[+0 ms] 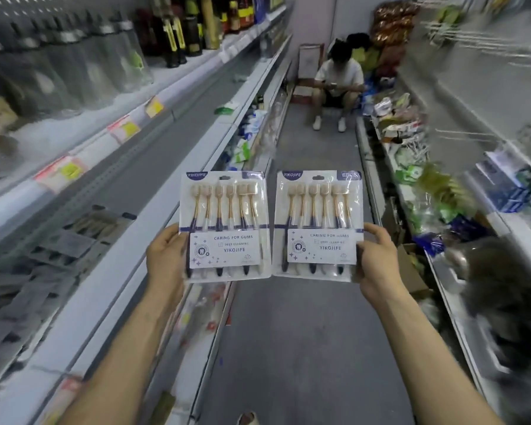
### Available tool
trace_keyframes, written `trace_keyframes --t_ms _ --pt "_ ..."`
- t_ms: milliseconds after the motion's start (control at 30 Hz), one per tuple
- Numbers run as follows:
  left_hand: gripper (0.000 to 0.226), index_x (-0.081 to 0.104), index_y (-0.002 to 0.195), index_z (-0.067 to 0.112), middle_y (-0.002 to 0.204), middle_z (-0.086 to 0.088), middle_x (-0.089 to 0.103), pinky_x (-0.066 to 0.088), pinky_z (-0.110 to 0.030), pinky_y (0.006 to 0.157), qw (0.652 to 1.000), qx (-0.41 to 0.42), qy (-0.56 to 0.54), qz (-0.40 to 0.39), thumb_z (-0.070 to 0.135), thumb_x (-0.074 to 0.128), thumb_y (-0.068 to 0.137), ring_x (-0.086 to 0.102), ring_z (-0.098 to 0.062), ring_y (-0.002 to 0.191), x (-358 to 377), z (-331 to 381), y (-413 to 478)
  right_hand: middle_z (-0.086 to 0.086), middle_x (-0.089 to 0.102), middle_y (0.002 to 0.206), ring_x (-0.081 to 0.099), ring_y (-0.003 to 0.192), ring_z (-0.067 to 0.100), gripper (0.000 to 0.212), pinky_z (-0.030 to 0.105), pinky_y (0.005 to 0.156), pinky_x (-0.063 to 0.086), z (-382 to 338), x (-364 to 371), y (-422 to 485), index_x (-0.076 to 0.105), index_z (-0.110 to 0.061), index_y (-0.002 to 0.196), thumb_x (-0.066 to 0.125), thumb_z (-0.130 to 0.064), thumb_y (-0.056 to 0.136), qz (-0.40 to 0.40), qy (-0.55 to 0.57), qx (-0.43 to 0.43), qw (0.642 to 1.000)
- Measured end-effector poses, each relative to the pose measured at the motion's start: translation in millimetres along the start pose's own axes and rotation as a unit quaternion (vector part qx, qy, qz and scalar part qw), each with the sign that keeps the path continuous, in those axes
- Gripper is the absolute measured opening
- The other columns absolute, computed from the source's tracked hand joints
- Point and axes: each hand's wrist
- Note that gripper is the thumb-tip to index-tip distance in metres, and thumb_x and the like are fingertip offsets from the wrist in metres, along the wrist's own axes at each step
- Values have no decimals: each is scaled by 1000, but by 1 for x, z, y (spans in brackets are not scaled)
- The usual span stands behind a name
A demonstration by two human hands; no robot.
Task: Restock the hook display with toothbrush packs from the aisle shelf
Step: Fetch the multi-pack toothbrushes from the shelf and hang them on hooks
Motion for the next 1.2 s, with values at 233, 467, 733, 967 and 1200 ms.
trace_keyframes --t_ms 233,467,733,967,1200 --pt "26 79 111 18 101 -9 81 63 -39 74 992 22 2 -122 6 58 100 79 -25 88 123 36 160 12 75 114 74 88 30 47 32 54 55 -62 35 128 64 -21 125 50 8 91 74 60 -43 995" --pt "27 76 118 18 112 -12 79 57 -62 98 982 16 -14 -186 9 60 99 75 -36 108 260 43 299 17 76 113 72 87 31 41 35 59 55 -116 60 246 67 -26 112 50 6 94 138 76 -75 985" --pt "24 75 116 16 105 -12 80 64 -37 72 982 31 -22 -186 7 59 102 78 -23 87 394 69 451 19 72 124 70 84 24 40 24 51 53 -186 113 438 65 -19 123 51 7 95 124 85 -113 982" --pt "26 74 102 22 88 3 81 58 -21 58 981 57 -51 -177 2 56 103 76 -7 73 497 110 566 14 75 118 72 110 36 40 47 85 58 -250 165 578 67 -25 115 50 6 95 114 88 -138 980" --pt "28 79 110 24 110 -8 80 59 -41 88 965 67 -71 -243 7 57 103 76 -23 98 637 105 701 13 77 110 75 103 39 36 62 87 58 -299 183 732 67 -21 120 55 3 96 154 97 -158 971"
Point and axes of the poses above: each hand's wrist, its own y-axis towards the middle knuckle, its own x-axis out of the palm, z = x × y
